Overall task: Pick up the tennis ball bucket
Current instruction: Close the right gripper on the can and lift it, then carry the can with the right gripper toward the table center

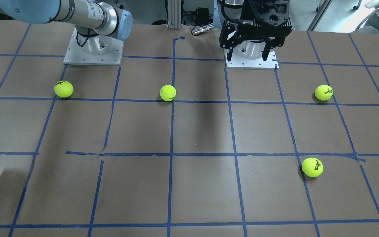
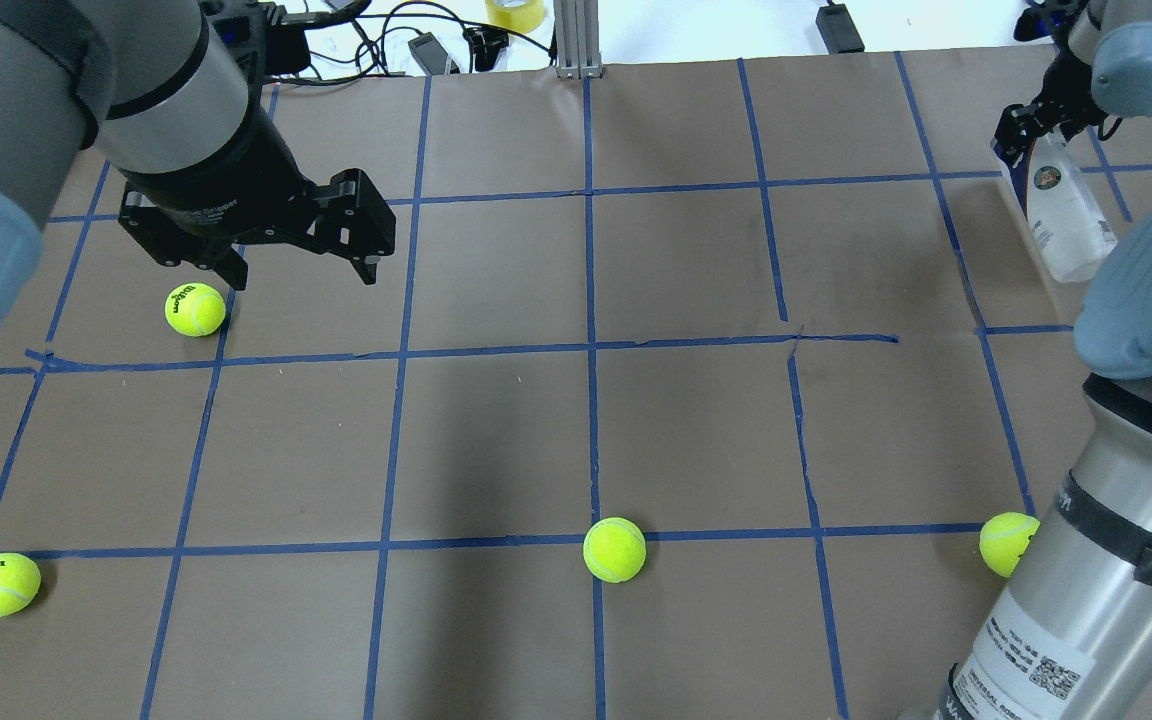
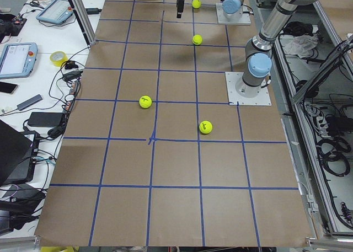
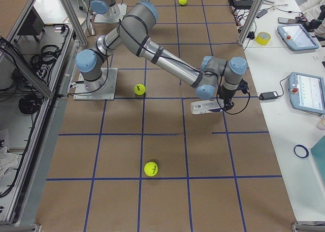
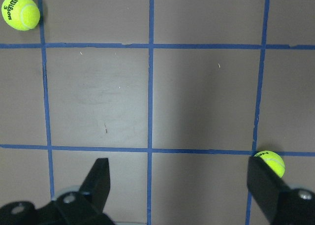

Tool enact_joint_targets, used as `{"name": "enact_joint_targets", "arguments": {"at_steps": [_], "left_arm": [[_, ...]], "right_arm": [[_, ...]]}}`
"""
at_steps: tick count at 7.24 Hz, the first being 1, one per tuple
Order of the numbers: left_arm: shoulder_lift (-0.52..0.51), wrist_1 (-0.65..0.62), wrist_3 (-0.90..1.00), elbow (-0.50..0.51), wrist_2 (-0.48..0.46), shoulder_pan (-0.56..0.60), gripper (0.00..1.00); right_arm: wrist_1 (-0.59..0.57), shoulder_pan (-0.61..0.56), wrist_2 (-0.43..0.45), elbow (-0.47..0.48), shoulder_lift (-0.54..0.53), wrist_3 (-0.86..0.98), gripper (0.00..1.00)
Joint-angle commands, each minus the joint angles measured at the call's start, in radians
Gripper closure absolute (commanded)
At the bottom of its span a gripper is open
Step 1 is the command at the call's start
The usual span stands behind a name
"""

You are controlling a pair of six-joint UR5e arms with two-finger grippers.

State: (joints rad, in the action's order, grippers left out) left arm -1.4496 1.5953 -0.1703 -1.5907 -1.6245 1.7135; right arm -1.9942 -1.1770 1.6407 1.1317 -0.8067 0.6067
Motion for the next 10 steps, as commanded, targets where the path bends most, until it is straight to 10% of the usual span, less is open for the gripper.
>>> {"name": "enact_joint_targets", "arguments": {"at_steps": [1,10], "left_arm": [[0.0,0.0,0.0,0.0,0.0,-0.002,0.0],[0.002,0.002,0.0,0.0,-0.003,0.0,0.0]], "right_arm": [[0.052,-0.057,-0.001,0.008,-0.074,-0.005,0.61],[0.086,-0.604,-0.001,0.178,-0.209,-0.62,0.63]]}}
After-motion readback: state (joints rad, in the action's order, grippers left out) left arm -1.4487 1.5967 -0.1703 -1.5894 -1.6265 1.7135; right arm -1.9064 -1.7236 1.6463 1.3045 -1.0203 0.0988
